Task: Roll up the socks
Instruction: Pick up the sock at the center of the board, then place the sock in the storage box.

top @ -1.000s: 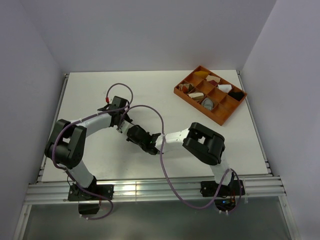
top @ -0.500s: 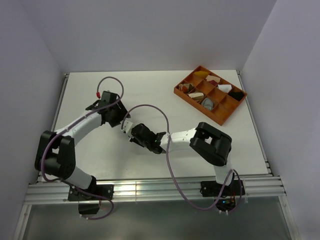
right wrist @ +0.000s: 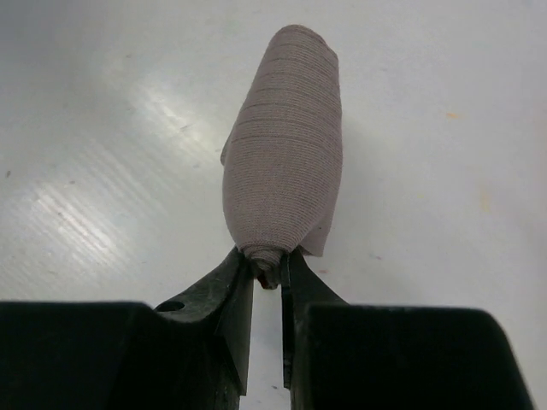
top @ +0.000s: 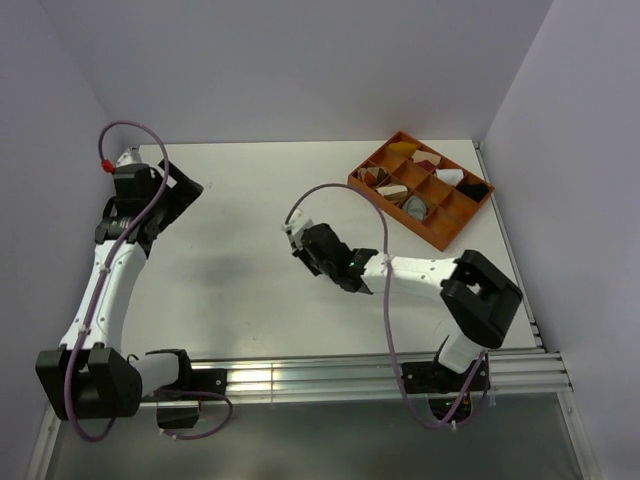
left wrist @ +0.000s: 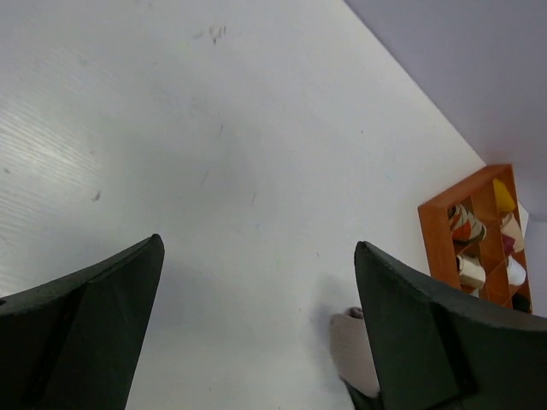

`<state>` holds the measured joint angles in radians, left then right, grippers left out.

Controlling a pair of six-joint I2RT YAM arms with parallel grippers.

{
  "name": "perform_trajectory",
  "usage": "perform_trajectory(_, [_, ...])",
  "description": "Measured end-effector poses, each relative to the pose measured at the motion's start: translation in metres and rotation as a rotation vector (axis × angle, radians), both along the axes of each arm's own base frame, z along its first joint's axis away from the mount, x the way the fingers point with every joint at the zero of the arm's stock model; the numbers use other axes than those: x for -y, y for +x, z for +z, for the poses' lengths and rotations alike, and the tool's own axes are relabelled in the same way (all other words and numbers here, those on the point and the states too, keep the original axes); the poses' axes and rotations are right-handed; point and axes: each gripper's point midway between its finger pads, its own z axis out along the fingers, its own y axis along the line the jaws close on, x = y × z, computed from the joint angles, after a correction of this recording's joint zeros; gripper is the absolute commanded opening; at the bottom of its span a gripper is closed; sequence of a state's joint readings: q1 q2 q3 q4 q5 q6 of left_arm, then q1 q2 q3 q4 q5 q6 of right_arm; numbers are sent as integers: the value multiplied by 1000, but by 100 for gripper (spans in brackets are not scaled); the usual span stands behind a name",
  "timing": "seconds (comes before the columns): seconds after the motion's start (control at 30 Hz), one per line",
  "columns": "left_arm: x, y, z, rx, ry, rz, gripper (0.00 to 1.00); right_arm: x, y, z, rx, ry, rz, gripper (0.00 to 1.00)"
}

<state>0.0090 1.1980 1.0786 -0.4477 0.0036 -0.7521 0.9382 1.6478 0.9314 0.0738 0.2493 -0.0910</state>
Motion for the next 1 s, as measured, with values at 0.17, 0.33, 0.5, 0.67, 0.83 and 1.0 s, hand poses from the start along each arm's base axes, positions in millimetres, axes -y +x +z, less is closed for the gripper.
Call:
perform_trajectory(0.17, [-24,-10,21,58,65,49,98,46,26,40,37,83,-146,0])
perform_trajectory(0.33, [-30,-13,17,45,106,50,98,112,53,61,70,100,-340,0])
perform_trajectory(0.5, [-34,-16,7,10,141,52,100,191,74,61,56,86,-592,0])
perform_trajectory(0.67, [-35,-15,-2,-14,156,39,100,271,83,55,22,98,-832,0])
perform_trajectory(0.83, [-35,-17,-8,-31,167,31,99,329,78,47,-15,106,-1010,0])
perform_trajectory(1.0, [-34,-17,-8,-28,168,19,99,356,72,37,-46,79,-1084,0])
